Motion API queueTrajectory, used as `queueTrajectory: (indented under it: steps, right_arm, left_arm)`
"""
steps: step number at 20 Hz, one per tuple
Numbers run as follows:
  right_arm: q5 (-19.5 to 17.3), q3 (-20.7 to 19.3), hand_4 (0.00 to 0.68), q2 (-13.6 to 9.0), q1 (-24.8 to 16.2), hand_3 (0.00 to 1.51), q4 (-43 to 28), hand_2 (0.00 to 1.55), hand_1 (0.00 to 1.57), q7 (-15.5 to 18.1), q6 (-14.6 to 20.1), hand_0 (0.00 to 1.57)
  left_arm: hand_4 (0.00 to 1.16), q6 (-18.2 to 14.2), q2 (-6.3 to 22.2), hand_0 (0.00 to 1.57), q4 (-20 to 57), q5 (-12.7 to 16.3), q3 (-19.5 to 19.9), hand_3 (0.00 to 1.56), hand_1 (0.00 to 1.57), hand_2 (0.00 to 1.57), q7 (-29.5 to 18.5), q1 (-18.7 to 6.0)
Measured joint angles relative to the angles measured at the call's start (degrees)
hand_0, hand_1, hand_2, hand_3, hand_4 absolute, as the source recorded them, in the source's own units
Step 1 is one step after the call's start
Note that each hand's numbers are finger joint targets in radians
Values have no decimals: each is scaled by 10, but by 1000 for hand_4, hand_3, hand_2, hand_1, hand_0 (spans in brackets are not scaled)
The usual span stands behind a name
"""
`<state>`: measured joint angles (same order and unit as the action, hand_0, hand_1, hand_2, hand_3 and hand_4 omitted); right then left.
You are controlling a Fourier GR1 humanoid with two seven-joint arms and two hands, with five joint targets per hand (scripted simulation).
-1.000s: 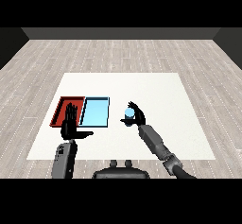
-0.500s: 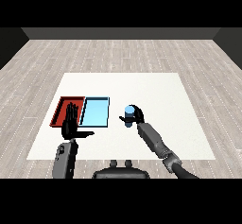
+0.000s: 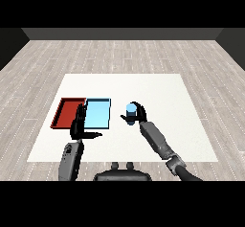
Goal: Pick the blue can and put it in the blue box
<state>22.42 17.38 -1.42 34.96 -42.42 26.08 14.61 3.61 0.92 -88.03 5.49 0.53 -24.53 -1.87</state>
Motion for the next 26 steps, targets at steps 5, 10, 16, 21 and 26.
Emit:
queueTrajectory:
  steps: [5, 10, 16, 21, 26]
  right_arm:
    - [-24, 2, 665, -1, -3, 1411, -69, 1428, 1441, -13, 9, 1441]
    - [-45, 1, 660, -2, -7, 1423, -124, 1451, 1429, -23, 6, 1429]
    - [-80, -14, 660, -2, -51, 1423, -199, 1451, 1429, -53, -9, 1429]
    - [-101, -23, 661, -7, -70, 1406, -245, 1433, 1435, -75, -26, 1435]
    - [-113, -26, 661, 6, -69, 1412, -253, 1444, 1422, -80, -30, 1422]
  left_arm:
    - [0, -6, -6, 0, 24, -1, -26, 0, 0, 0, 10, -10]
    - [0, -13, -8, 0, 40, 10, -56, 0, 0, 0, 30, -27]
    - [0, -20, -8, 0, 73, 12, -64, 0, 0, 0, 37, -58]
    - [0, -45, -9, 0, 92, 20, -102, 0, 0, 0, 39, -74]
    - [0, -109, -9, 0, 122, 30, -154, 0, 0, 0, 45, -115]
